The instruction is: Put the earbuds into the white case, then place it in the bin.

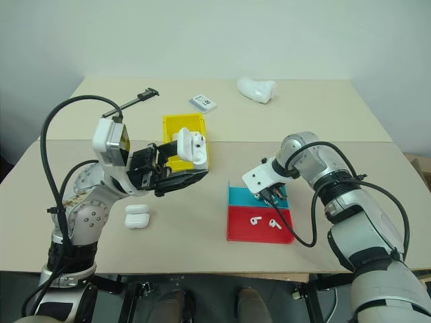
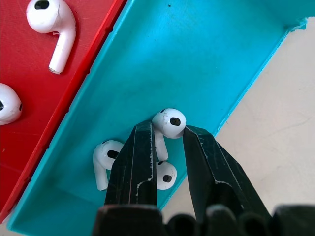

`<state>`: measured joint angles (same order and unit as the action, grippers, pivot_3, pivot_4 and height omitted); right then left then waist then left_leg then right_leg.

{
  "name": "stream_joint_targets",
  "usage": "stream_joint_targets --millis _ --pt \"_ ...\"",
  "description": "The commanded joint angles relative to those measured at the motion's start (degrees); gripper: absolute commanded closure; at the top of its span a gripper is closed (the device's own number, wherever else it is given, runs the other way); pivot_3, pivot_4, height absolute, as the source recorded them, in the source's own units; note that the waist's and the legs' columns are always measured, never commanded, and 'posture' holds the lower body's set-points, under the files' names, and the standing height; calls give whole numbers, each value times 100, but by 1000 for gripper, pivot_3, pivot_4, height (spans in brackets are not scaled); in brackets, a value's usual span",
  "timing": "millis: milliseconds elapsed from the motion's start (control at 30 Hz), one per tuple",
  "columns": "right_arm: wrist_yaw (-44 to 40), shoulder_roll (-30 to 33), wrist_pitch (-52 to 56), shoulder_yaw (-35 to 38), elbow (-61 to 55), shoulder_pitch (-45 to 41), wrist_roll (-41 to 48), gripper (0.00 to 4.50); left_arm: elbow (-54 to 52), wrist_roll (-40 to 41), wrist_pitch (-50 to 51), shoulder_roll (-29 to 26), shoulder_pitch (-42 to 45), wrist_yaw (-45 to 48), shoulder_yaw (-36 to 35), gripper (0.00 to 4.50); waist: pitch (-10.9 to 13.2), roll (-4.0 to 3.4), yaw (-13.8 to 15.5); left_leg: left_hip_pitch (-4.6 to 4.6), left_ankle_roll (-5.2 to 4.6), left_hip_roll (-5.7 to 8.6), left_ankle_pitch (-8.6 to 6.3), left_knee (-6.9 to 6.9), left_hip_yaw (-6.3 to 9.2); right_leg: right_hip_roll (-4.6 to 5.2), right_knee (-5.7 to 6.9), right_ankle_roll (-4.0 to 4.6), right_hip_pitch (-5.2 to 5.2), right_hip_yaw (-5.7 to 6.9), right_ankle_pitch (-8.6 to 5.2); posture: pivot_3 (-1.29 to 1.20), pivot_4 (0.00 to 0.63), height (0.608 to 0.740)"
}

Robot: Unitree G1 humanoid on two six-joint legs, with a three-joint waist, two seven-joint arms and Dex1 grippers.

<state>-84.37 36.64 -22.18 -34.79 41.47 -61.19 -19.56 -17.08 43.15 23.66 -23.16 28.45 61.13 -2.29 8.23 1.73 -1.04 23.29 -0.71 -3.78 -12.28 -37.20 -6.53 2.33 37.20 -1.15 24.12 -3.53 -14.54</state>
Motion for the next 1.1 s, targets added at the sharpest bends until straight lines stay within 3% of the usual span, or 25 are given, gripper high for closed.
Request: stream_joint_targets --millis 33,300,500,733,833,967,1100 --pt "-65 -27 -28 89 -33 124 12 3889 -270 146 -88 -85 9 -13 -136 1724 0 0 1 0 0 0 0 0 0 0 0 0 0 0 0 0 150 740" --pt "-194 80 781 706 -552 363 531 3889 -169 137 -120 -64 59 37 -95 1724 0 0 6 0 0 0 0 0 0 0 0 0 -1 0 0 0 150 740" --pt "61 257 3131 2416 -2232 938 2325 3889 -36 142 -131 -22 139 137 -75 1724 0 0 24 9 0 0 0 0 3 2 -1 0 5 0 0 0 150 740" --pt "1860 -240 7009 5074 -4930 1992 5845 3889 240 175 -58 -20 376 338 -53 1724 0 0 35 6 0 -2 0 2 9 2 1 0 0 6 0 0 150 740" --pt "2952 -627 7909 5809 -5923 2223 7542 3889 356 173 0 -7 543 407 6 1724 0 0 25 8 0 -2 0 2 19 3 1 0 0 4 0 0 150 740" --pt "4278 -938 8170 5933 -6738 2312 8850 3889 454 170 39 45 681 438 99 1724 0 0 -11 7 0 -2 -1 8 31 0 -1 -1 2 0 0 0 150 740" --pt "5258 -1068 8073 5508 -7253 2350 9262 3889 460 212 108 55 720 452 152 1724 0 0 -16 7 0 0 -1 7 31 0 0 -3 2 -1 -1 0 150 740"
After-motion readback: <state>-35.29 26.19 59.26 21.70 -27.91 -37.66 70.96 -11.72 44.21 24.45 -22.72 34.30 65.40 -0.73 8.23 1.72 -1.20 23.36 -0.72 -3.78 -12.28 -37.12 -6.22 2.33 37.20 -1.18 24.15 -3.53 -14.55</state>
